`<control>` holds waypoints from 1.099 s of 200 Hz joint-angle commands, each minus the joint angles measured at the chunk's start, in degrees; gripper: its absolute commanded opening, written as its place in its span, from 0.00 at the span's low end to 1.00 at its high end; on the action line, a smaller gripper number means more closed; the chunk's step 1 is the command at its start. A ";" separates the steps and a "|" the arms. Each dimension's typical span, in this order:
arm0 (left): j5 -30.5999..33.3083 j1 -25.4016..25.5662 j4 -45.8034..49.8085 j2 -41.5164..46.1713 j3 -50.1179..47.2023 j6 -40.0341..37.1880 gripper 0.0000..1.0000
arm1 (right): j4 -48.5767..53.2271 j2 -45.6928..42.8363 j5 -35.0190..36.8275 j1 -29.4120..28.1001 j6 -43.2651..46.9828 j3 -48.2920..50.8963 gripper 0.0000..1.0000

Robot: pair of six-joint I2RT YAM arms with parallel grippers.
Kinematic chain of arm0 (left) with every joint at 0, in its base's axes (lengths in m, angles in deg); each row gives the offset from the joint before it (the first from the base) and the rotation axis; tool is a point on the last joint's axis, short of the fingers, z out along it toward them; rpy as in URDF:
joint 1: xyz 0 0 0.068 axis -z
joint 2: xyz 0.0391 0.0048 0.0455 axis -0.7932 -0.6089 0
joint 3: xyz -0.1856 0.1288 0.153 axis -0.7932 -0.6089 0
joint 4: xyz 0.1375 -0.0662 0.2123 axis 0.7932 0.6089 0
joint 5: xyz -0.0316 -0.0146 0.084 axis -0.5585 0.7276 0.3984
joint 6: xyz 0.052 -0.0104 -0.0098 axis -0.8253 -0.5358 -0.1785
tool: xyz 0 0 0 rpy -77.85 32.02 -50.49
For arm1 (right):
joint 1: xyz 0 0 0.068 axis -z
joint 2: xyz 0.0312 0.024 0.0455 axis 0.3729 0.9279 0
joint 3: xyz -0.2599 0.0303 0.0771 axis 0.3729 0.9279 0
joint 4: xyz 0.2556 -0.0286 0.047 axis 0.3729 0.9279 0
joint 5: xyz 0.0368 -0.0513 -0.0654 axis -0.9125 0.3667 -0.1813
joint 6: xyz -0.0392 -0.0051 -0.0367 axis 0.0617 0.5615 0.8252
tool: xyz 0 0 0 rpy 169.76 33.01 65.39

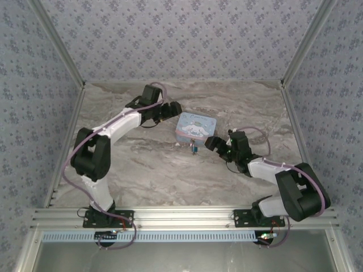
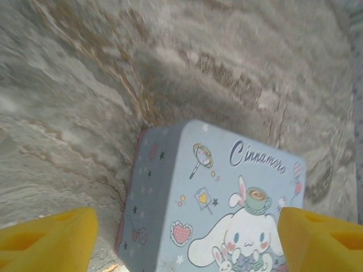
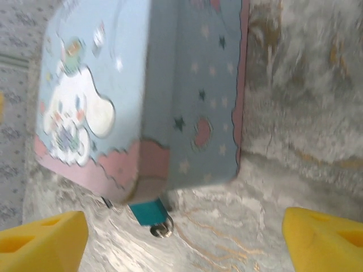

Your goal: Unlock the padlock with the key

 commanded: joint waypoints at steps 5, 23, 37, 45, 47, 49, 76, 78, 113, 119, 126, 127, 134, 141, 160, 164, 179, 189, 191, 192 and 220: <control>-7.51 0.13 3.79 -3.86 3.51 -4.46 0.82 | 1.53 -0.63 -3.32 2.92 4.60 -2.89 0.92; -9.49 0.27 3.73 -5.89 3.91 -4.70 0.81 | 1.66 1.17 -6.51 4.41 5.59 -5.08 0.93; -10.23 0.33 4.06 -7.14 3.90 -4.75 0.80 | 3.20 3.09 -9.02 4.87 6.65 -7.51 0.93; -10.24 0.37 4.16 -7.57 3.63 -4.89 0.80 | 3.52 4.42 -10.26 5.01 7.07 -8.79 0.93; -10.19 0.37 4.14 -7.68 3.54 -4.85 0.80 | 3.68 4.75 -10.55 5.10 7.14 -9.09 0.93; -10.18 0.37 4.11 -7.73 3.42 -4.80 0.79 | 3.74 5.08 -10.67 5.17 7.23 -9.36 0.93; -9.83 0.35 3.96 -8.10 1.08 -4.34 0.76 | 3.94 9.31 -13.80 5.82 8.67 -13.12 0.91; -9.74 0.35 3.96 -8.05 0.79 -4.27 0.76 | 3.89 9.63 -14.05 5.83 8.86 -13.38 0.91; -8.09 0.37 0.75 -5.67 -6.56 -2.17 0.73 | 3.82 14.96 -18.70 6.62 12.83 -18.71 0.87; -7.83 0.37 0.08 -5.12 -8.03 -1.79 0.72 | 3.47 15.93 -19.59 6.66 13.00 -19.52 0.87; -7.55 0.37 -0.62 -4.40 -9.74 -1.22 0.72 | 3.41 17.04 -20.48 6.72 13.00 -20.58 0.87; -7.44 0.37 -0.73 -4.31 -9.94 -1.14 0.72 | 3.36 17.27 -20.60 6.76 13.96 -20.79 0.87; -7.14 0.37 -1.59 -3.51 -11.73 -0.52 0.72 | 3.01 18.42 -21.42 6.72 15.56 -21.82 0.87; -6.84 0.37 -2.53 -2.69 -13.54 0.15 0.72 | 2.75 19.61 -21.93 6.72 16.31 -22.67 0.87; -6.22 0.55 -5.40 -0.07 -18.53 2.55 0.71 | 0.61 22.88 -22.87 6.82 17.83 -24.83 0.86; -5.97 0.63 -5.93 0.54 -19.51 3.15 0.71 | 0.21 23.60 -23.12 6.84 18.10 -25.38 0.86; -4.66 1.14 -7.85 3.14 -23.35 5.21 0.70 | -0.79 25.80 -23.46 7.11 19.16 -27.21 0.86; -3.49 1.57 -8.80 4.85 -25.62 6.62 0.71 | -1.09 26.45 -22.54 7.68 20.11 -27.69 0.85; -3.23 1.59 -9.03 5.21 -26.08 6.84 0.71 | -1.19 26.39 -22.17 7.73 20.25 -27.63 0.85; -3.13 1.60 -9.16 5.37 -26.24 7.02 0.71 | -1.22 26.39 -22.06 7.87 20.45 -27.61 0.84; -1.76 2.29 -13.65 8.65 -31.46 11.50 0.71 | -3.30 22.05 -17.36 11.25 21.87 -22.86 0.84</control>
